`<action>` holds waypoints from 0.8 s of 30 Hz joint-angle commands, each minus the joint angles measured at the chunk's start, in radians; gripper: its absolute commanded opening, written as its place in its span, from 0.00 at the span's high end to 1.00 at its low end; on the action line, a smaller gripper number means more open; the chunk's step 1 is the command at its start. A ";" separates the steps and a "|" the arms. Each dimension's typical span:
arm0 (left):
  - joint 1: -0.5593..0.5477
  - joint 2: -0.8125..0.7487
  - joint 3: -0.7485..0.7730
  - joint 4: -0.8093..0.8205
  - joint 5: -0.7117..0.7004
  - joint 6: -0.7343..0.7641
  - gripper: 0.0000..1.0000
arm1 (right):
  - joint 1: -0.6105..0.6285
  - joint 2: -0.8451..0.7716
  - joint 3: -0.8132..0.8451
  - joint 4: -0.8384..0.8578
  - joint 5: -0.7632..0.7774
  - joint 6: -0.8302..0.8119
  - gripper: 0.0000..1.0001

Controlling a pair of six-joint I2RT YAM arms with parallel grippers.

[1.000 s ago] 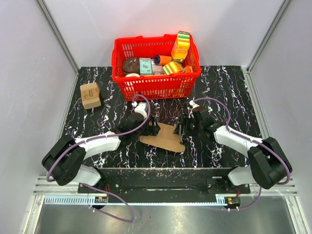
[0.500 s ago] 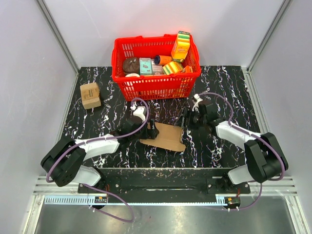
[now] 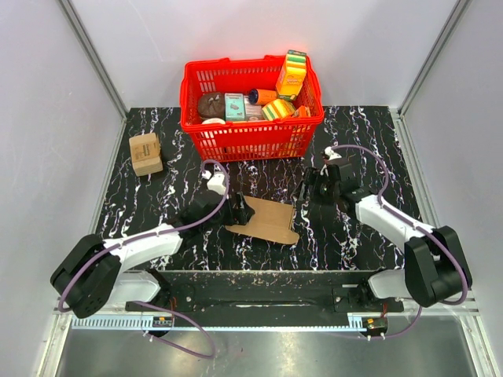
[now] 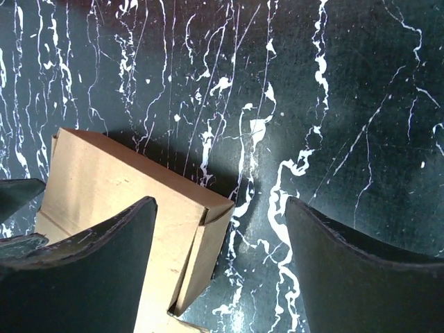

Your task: Fold the paper box

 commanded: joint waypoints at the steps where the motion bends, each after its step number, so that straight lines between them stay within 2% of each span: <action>1: 0.004 -0.007 -0.015 0.061 0.035 -0.016 0.16 | -0.006 -0.050 -0.007 -0.063 -0.014 0.039 0.21; 6: 0.006 -0.003 -0.018 0.065 0.035 -0.016 0.16 | -0.007 -0.065 -0.077 0.035 -0.230 0.170 0.25; 14: 0.006 0.003 -0.003 0.056 0.032 -0.008 0.16 | -0.007 -0.046 -0.123 0.094 -0.330 0.249 0.25; 19: 0.004 0.028 0.008 0.068 0.038 -0.007 0.16 | -0.007 0.013 -0.132 0.236 -0.433 0.324 0.26; 24: 0.006 0.049 0.013 0.080 0.038 -0.002 0.16 | -0.007 0.050 -0.120 0.250 -0.433 0.324 0.26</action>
